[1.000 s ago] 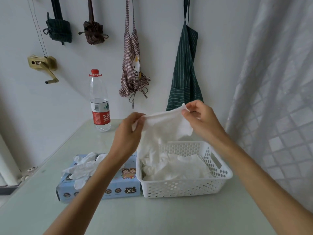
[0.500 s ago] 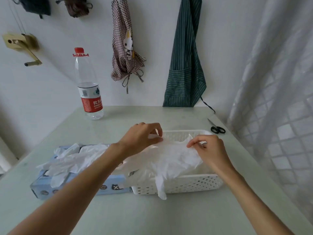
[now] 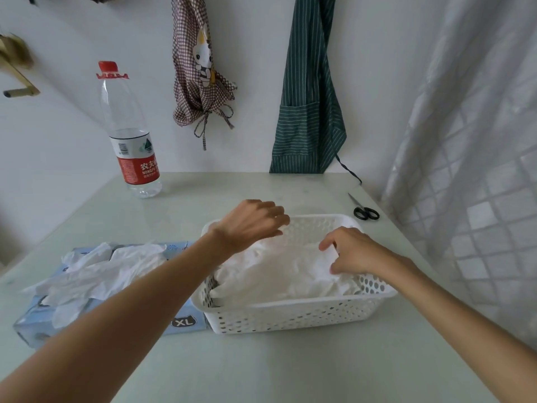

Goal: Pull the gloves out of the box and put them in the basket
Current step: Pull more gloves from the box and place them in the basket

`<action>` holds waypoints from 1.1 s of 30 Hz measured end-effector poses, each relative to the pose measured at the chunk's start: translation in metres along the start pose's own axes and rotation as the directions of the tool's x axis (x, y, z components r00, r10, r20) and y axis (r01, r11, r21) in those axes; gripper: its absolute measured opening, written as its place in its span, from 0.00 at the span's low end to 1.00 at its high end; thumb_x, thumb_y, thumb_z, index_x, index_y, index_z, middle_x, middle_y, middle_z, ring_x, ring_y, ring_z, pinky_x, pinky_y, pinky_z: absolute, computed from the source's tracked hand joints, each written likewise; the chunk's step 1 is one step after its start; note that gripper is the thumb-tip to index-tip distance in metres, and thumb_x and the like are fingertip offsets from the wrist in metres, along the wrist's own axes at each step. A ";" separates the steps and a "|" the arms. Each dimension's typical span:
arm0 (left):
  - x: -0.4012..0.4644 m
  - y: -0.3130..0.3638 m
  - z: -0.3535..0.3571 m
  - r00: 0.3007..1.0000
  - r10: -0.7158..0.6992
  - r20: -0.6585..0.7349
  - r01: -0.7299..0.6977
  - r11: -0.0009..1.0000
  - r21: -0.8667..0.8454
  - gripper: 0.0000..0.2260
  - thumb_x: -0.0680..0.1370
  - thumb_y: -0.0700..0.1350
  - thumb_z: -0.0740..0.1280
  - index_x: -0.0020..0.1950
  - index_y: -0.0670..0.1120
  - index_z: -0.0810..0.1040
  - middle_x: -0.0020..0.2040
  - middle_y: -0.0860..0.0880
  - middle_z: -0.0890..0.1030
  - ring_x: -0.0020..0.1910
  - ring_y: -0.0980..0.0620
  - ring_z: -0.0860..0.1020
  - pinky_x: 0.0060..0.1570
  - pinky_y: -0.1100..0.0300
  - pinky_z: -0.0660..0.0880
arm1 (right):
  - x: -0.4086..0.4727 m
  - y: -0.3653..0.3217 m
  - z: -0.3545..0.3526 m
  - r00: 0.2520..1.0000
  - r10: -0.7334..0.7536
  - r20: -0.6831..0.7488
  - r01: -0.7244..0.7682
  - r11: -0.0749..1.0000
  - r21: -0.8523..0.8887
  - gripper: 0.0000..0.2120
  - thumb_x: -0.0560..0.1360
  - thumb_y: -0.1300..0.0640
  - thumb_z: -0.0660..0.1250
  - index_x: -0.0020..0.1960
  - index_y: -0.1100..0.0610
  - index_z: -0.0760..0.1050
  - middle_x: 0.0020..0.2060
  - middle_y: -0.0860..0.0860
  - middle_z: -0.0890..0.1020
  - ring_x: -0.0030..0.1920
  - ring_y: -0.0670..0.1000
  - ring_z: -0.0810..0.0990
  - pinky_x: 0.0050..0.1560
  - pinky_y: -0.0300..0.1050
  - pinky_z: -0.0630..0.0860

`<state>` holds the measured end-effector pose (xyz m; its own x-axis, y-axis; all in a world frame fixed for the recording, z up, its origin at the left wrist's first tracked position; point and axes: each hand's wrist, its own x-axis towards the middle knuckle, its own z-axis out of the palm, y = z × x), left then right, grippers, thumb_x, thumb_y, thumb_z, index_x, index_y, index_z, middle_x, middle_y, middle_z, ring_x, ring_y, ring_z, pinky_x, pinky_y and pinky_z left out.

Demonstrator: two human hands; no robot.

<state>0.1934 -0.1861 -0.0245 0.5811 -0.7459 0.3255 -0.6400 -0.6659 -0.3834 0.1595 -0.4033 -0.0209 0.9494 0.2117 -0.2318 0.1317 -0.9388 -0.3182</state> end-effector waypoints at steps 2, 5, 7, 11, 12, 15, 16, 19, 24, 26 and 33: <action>-0.003 0.006 -0.012 0.991 -0.135 -0.012 0.135 0.991 -0.014 0.05 0.75 0.45 0.71 0.48 0.45 0.79 0.41 0.48 0.80 0.37 0.48 0.79 0.31 0.56 0.77 | 0.003 0.000 0.001 0.999 0.024 0.033 -0.023 0.999 -0.031 0.27 0.73 0.67 0.65 0.69 0.52 0.68 0.63 0.50 0.69 0.57 0.49 0.71 0.46 0.39 0.68; -0.018 0.003 -0.028 0.894 -0.350 0.280 0.368 0.930 -0.014 0.11 0.80 0.52 0.62 0.55 0.46 0.78 0.51 0.49 0.80 0.48 0.48 0.79 0.47 0.55 0.75 | 0.006 0.002 0.002 0.999 0.015 0.029 -0.013 0.998 -0.059 0.27 0.73 0.68 0.62 0.70 0.51 0.66 0.70 0.49 0.65 0.64 0.50 0.69 0.49 0.39 0.68; -0.030 -0.004 -0.036 0.785 -0.309 0.536 0.389 0.920 -0.039 0.15 0.78 0.56 0.64 0.56 0.47 0.79 0.53 0.50 0.80 0.52 0.49 0.78 0.51 0.57 0.73 | 0.006 0.002 0.001 0.999 0.021 0.038 -0.018 0.998 -0.066 0.27 0.74 0.68 0.61 0.70 0.52 0.66 0.70 0.50 0.65 0.64 0.50 0.69 0.45 0.38 0.67; -0.040 -0.002 -0.037 0.629 -0.225 0.744 0.342 0.940 -0.006 0.18 0.75 0.60 0.66 0.57 0.49 0.79 0.55 0.51 0.80 0.57 0.49 0.75 0.54 0.59 0.70 | 0.008 0.002 0.000 0.998 0.021 0.055 -0.016 0.995 -0.100 0.27 0.74 0.67 0.61 0.71 0.52 0.64 0.71 0.50 0.64 0.65 0.51 0.69 0.44 0.38 0.66; -0.040 -0.001 -0.037 0.640 -0.219 0.736 0.335 0.942 -0.011 0.17 0.75 0.58 0.67 0.56 0.49 0.80 0.55 0.51 0.80 0.57 0.50 0.75 0.53 0.60 0.69 | 0.009 0.002 0.000 0.998 0.021 0.058 -0.015 0.994 -0.105 0.28 0.74 0.67 0.61 0.72 0.52 0.64 0.72 0.50 0.63 0.66 0.51 0.68 0.47 0.39 0.67; -0.037 -0.001 -0.041 0.742 -0.237 0.626 0.294 0.956 0.014 0.10 0.76 0.54 0.68 0.53 0.51 0.80 0.54 0.52 0.80 0.57 0.51 0.75 0.53 0.60 0.68 | 0.008 0.002 -0.005 0.998 0.027 0.061 -0.019 0.991 -0.130 0.29 0.74 0.67 0.61 0.73 0.52 0.63 0.73 0.50 0.61 0.69 0.51 0.65 0.51 0.39 0.66; -0.036 -0.002 -0.042 0.780 -0.257 0.570 0.275 0.960 0.056 0.08 0.76 0.52 0.68 0.52 0.50 0.79 0.53 0.52 0.80 0.56 0.52 0.75 0.53 0.60 0.70 | 0.008 0.002 -0.006 0.998 0.027 0.056 -0.018 0.989 -0.145 0.29 0.74 0.67 0.60 0.73 0.52 0.62 0.73 0.49 0.60 0.70 0.51 0.65 0.50 0.39 0.66; -0.032 -0.001 -0.040 0.844 -0.318 0.432 0.244 0.945 0.218 0.05 0.77 0.46 0.68 0.53 0.50 0.79 0.52 0.52 0.80 0.53 0.52 0.77 0.46 0.61 0.72 | 0.009 0.002 -0.002 0.999 0.019 0.044 -0.010 0.982 -0.191 0.29 0.74 0.69 0.59 0.73 0.53 0.62 0.73 0.50 0.61 0.70 0.52 0.64 0.52 0.39 0.66; -0.037 0.008 -0.036 0.891 -0.365 0.271 0.357 0.931 0.080 0.10 0.78 0.44 0.64 0.60 0.50 0.74 0.55 0.53 0.77 0.53 0.51 0.76 0.43 0.61 0.69 | -0.001 -0.003 -0.006 0.999 -0.040 -0.008 0.036 0.961 -0.274 0.29 0.74 0.62 0.66 0.72 0.50 0.64 0.70 0.48 0.64 0.67 0.51 0.68 0.52 0.40 0.67; -0.043 0.012 -0.046 0.887 -0.358 0.291 0.413 0.898 -0.154 0.09 0.78 0.53 0.65 0.56 0.52 0.77 0.53 0.55 0.79 0.51 0.53 0.78 0.48 0.60 0.74 | -0.015 -0.006 -0.015 0.959 -0.208 -0.191 0.142 0.939 -0.313 0.23 0.73 0.56 0.71 0.65 0.45 0.71 0.62 0.45 0.70 0.61 0.47 0.71 0.50 0.40 0.67; -0.051 0.012 -0.040 0.694 -0.062 0.717 0.437 0.827 -0.352 0.15 0.70 0.58 0.72 0.53 0.54 0.78 0.50 0.59 0.76 0.52 0.58 0.73 0.50 0.60 0.68 | -0.021 -0.046 0.014 0.844 -0.530 0.084 0.536 0.841 -0.077 0.14 0.67 0.47 0.75 0.53 0.41 0.79 0.43 0.41 0.76 0.44 0.43 0.75 0.47 0.40 0.75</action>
<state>0.1354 -0.1565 -0.0114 0.8034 -0.4663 -0.3703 -0.4524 -0.8823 0.1297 0.1299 -0.3605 -0.0138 0.7072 0.6993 -0.1043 0.6417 -0.6967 -0.3206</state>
